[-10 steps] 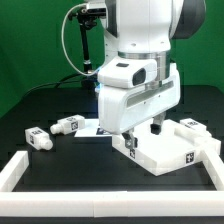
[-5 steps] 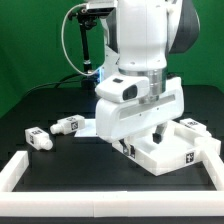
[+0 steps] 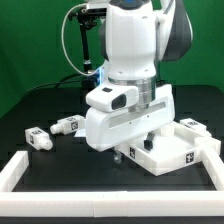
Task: Assemble one leg
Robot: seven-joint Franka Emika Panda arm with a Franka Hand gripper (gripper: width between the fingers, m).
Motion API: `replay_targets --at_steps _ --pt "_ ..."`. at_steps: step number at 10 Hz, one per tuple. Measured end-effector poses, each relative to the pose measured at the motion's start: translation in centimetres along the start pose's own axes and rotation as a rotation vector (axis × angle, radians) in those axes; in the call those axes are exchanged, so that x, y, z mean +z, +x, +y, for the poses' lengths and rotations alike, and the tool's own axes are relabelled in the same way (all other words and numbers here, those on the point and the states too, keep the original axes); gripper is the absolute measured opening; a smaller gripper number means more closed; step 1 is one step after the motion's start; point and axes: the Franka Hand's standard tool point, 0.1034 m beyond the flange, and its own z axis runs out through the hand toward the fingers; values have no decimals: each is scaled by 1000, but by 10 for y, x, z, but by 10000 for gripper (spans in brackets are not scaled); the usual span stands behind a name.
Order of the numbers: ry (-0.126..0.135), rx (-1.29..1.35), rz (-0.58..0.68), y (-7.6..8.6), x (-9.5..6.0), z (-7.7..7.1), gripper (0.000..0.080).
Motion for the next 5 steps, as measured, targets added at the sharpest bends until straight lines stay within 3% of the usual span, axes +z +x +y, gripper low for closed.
replay_targets --at_steps 2,3,5 --pt "1 3 -1 -1 0 1 650" --pt "28 128 5 -7 0 8 650" --pt "31 150 10 -8 1 7 620"
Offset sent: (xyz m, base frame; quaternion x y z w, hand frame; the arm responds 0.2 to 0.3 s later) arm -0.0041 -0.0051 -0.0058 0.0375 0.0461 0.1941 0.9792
